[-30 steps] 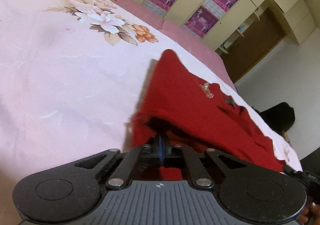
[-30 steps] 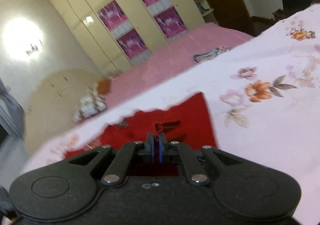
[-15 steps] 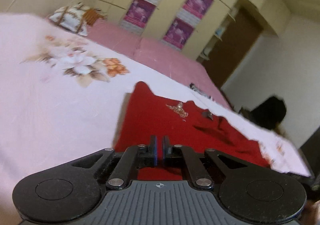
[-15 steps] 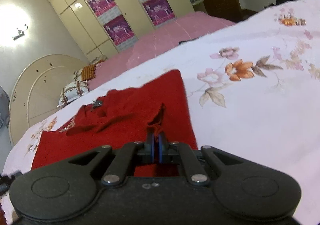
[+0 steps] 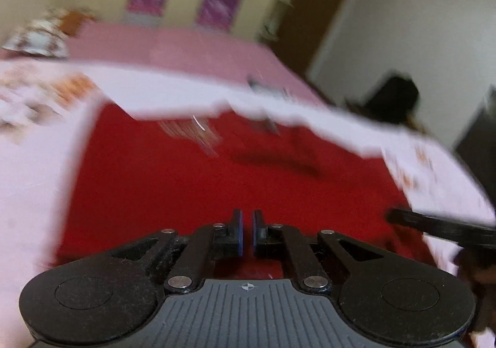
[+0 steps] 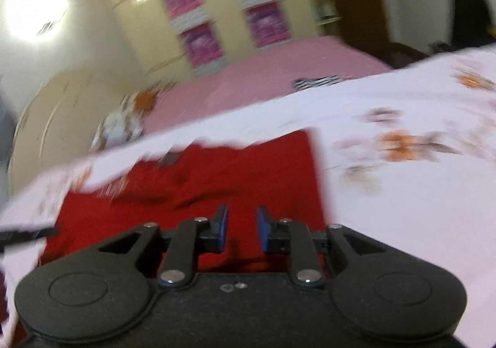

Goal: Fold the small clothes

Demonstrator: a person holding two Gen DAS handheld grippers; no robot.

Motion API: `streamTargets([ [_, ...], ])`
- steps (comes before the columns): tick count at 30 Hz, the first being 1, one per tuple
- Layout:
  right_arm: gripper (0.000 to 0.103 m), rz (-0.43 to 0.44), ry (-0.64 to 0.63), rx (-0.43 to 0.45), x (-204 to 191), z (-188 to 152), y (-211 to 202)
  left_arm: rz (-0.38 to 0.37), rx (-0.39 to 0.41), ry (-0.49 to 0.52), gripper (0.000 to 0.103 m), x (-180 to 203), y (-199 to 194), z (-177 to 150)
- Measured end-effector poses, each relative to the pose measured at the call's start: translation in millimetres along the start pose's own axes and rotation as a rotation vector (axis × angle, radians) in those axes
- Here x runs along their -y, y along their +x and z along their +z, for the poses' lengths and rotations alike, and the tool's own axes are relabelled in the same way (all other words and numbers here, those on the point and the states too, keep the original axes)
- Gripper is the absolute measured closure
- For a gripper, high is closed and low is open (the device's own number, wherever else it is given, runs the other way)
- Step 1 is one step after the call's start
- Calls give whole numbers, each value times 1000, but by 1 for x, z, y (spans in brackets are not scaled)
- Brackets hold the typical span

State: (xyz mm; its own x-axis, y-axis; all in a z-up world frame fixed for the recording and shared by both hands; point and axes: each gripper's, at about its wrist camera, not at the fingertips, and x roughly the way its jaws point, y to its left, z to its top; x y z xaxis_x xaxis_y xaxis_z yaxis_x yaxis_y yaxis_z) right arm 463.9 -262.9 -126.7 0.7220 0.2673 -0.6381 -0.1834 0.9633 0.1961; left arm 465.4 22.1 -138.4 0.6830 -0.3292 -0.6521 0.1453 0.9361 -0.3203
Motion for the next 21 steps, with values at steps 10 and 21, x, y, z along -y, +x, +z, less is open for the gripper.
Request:
streamTargets([
  [10,84,-97,-2,58,22,25,12,176,104,97,97,-34,11,51],
  [21,83,-85,-24,93,20,26,28,209,61,99,96,-60,46,78],
])
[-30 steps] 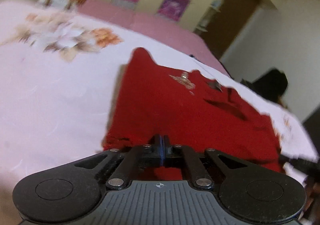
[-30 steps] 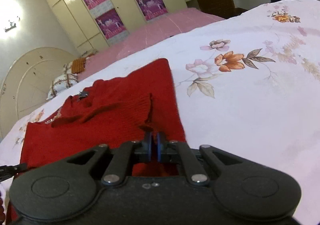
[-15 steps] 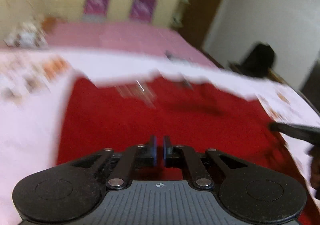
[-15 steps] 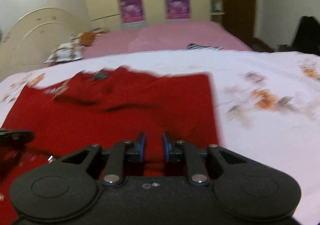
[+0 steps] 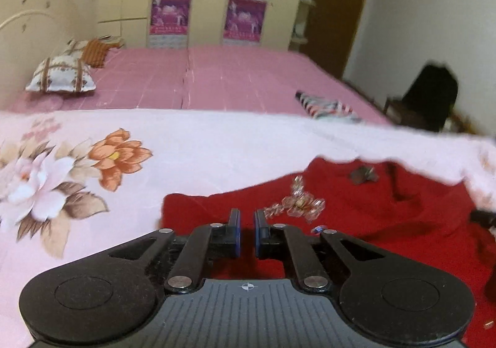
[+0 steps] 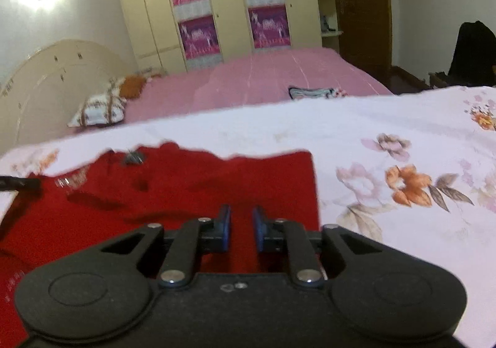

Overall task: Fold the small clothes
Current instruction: 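Open both grippers and smooth the folded sweater flat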

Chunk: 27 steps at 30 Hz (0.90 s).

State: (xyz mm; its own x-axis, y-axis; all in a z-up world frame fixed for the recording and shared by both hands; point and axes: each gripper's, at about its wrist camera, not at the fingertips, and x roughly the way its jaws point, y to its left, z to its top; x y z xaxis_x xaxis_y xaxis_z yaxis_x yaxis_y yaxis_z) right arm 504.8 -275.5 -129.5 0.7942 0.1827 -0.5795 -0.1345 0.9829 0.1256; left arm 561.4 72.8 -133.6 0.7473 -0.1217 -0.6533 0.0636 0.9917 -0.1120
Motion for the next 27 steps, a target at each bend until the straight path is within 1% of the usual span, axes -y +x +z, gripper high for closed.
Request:
streamTargets([
  [1,81,-5,-25,-8,-3,0,6,37,-22,24,96,-1,9,-2],
  [2,81,-36,-65,-28,-5,-4,14,38,-3,7,96,-8,11,-3],
  [3,84,-51,-82,-25,-2,-7,20,35,-1,-52,97,-18,11,-4],
  [5,84,-24,-36,-25,9,-4,19,42,-4,-88,97,-25,4,-4],
  [7,84,-29,-46,-33,9,-1,15,63,0,-115,96,-24,-7,-3],
  [8,81,-31,-43,-32,7,1,9,66,33,-129,96,-17,-20,-3],
  [9,75,-19,-38,-14,5,3,3,47,70,-121,96,-4,-29,-4],
  [10,72,14,-30,12,1,5,-2,18,82,-91,96,15,-31,-4],
  [12,72,91,-47,21,-24,9,0,-72,63,-8,96,62,-23,-6],
  [13,75,112,-82,7,-42,8,8,-111,41,21,96,83,-16,-9],
  [14,75,121,-111,-15,-55,6,16,-148,12,40,96,102,-7,-15],
  [15,76,131,-136,-39,-66,3,23,-160,1,51,96,111,-2,-18],
  [16,76,129,-155,-51,-73,-2,29,-145,11,64,96,115,1,-22],
  [17,76,113,-173,-52,-75,-6,32,-135,21,50,96,108,3,-23],
  [19,77,94,-169,-39,-62,-6,30,-81,15,-51,97,66,2,-19],
  [20,77,48,-154,-33,-49,-4,25,-30,17,-74,97,45,-1,-19],
  [21,73,-18,-155,-27,-38,-3,21,26,21,-71,97,24,-6,-21],
  [22,73,-60,-135,-21,-23,-4,17,26,26,-90,98,6,-10,-24],
  [23,73,-64,-89,-27,-7,-5,15,0,25,-141,99,-11,-13,-26],
  [24,73,-43,-48,-26,5,-7,14,-11,22,-163,99,-17,-16,-25],
  [25,73,-46,-49,-27,7,-7,13,-3,29,-167,99,-14,-21,-23],
  [26,73,-61,-67,-30,3,-5,13,-7,54,-168,99,-7,-31,-22],
  [27,72,-61,-78,-25,-3,-3,8,-23,75,-165,96,1,-40,-25],
])
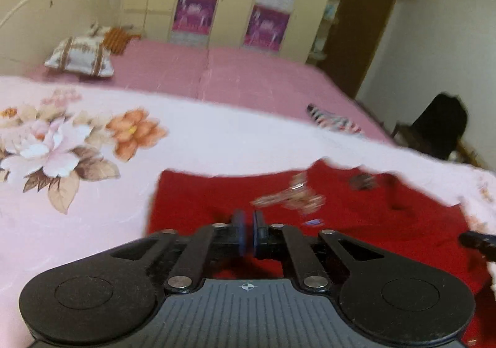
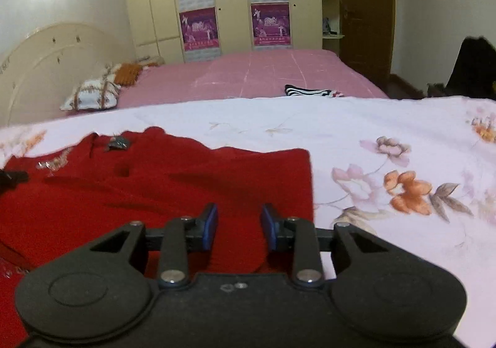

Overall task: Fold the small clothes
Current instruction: 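Open both grippers and smooth the folded sweater flat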

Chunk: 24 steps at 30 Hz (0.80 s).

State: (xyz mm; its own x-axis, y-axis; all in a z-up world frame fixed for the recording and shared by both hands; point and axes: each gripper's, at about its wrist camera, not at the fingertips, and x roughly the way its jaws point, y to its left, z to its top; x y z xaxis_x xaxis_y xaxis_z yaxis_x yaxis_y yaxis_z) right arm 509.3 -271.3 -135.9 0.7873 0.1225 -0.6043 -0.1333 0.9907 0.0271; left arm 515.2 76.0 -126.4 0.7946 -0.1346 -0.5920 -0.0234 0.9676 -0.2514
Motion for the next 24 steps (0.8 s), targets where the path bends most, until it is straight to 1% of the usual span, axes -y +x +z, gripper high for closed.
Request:
streamTargets([
  [2,70,50,-16,43,-11,1,-19,-76,6,42,79,27,-14,-11],
  [3,70,91,-20,55,-17,-2,-29,-97,-2,79,60,44,-15,-20],
  [4,70,138,-29,49,-28,-5,-33,-113,-5,126,52,64,-16,-31],
  [6,71,198,-101,23,-53,-14,-34,-131,-29,219,52,98,-14,-52],
  [7,71,210,-142,11,-65,-20,-33,-128,-44,258,52,110,-14,-61],
  [8,71,211,-176,-5,-75,-27,-31,-104,-44,298,52,117,-16,-66],
  [9,71,193,-212,-2,-79,-33,-31,-80,-28,333,52,117,-19,-70],
  [10,72,156,-236,16,-76,-37,-33,-63,-25,334,52,111,-23,-69],
  [11,72,119,-226,20,-68,-36,-34,-33,-26,313,52,98,-26,-66],
  [13,72,0,-137,18,-35,-32,-38,23,-22,297,52,67,-37,-62],
  [14,71,-40,-92,10,-16,-33,-40,26,-22,288,52,57,-40,-62],
  [15,71,-35,-39,-9,0,-33,-40,9,-27,262,52,49,-43,-62],
  [16,71,-4,-9,-13,8,-32,-40,10,-34,256,52,50,-44,-60],
  [18,69,-11,-39,-19,2,-30,-37,36,-43,276,52,59,-45,-57],
  [20,69,-22,-27,-21,-4,-24,-41,12,-36,258,51,60,-55,-55],
  [21,69,-6,9,3,-1,-21,-50,5,-19,256,51,59,-65,-57],
  [23,68,21,52,62,4,-22,-78,23,-29,246,47,51,-81,-62],
  [24,68,21,55,51,8,-24,-90,19,-39,238,38,45,-89,-67],
])
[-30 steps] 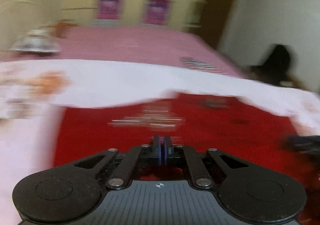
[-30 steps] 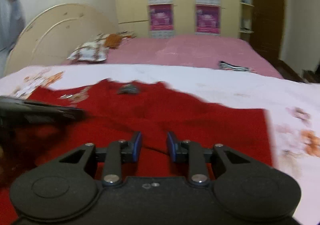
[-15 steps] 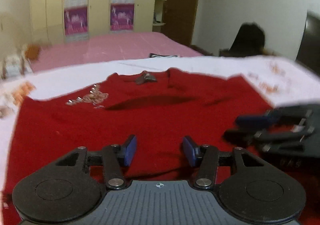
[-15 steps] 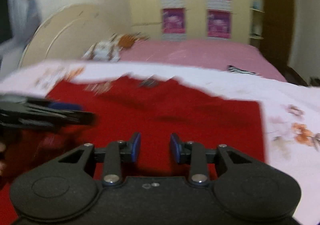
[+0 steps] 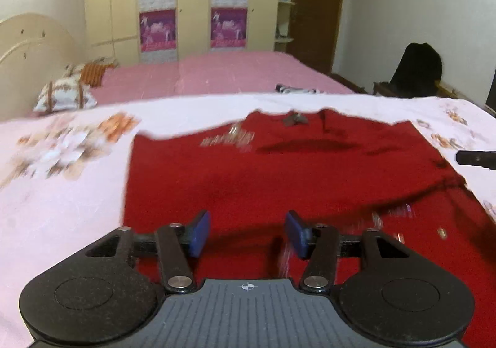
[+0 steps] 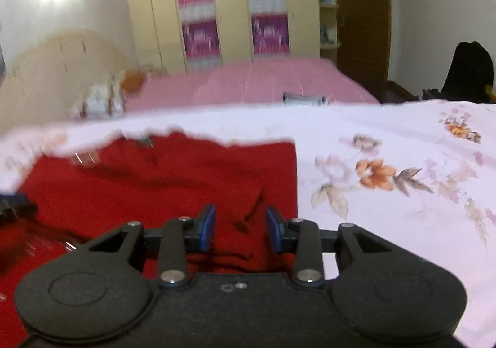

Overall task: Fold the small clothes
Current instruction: 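Open both grippers and smooth the folded sweater flat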

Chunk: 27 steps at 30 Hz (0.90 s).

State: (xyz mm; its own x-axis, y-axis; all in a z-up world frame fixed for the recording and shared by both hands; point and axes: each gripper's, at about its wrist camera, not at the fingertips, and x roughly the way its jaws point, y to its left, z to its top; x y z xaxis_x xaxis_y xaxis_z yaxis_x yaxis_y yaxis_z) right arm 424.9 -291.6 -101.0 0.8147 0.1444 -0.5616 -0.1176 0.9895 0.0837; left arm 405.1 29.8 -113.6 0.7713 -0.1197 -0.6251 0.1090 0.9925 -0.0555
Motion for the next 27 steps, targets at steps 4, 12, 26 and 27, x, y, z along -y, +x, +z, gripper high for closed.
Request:
streamTargets([
  [4,68,34,74,-58,16,-22,-40,-7,-17,-36,31,-24,-49,-36],
  [12,65,36,271,-146,34,-84,-103,-19,-99,-146,31,-52,-122,-108],
  [26,60,58,244,-233,3,-145,-199,-176,-245,-319,53,-47,-185,-166],
  [27,60,61,259,-239,4,-149,-203,-176,-252,-318,53,-44,-187,-169],
])
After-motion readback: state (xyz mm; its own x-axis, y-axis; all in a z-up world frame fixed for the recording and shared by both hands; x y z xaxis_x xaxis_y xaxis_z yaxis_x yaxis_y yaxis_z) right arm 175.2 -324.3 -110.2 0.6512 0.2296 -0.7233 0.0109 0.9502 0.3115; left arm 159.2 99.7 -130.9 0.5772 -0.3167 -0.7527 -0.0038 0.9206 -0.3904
